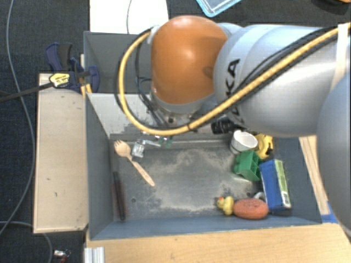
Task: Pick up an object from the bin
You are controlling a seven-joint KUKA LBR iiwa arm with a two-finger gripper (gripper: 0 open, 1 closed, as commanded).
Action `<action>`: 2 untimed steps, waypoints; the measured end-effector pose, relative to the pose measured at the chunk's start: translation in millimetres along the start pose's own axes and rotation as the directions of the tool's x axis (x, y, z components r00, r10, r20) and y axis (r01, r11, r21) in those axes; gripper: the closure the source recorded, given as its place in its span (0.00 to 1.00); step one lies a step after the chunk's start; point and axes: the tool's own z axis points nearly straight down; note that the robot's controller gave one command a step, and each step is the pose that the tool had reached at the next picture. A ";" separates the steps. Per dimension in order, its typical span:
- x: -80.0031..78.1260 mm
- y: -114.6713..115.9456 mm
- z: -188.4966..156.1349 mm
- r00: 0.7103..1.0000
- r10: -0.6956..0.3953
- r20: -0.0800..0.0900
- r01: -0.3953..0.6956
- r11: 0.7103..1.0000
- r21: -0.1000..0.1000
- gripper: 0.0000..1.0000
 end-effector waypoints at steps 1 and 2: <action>33.0 1.1 18.7 0.962 0.272 -0.004 -0.272 0.962 0.007 0.00; 1.3 24.1 -47.9 0.989 0.147 0.004 -0.147 0.989 -0.003 0.00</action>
Offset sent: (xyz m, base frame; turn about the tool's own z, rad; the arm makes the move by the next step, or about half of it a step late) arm 0.0113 0.0263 0.0558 0.1428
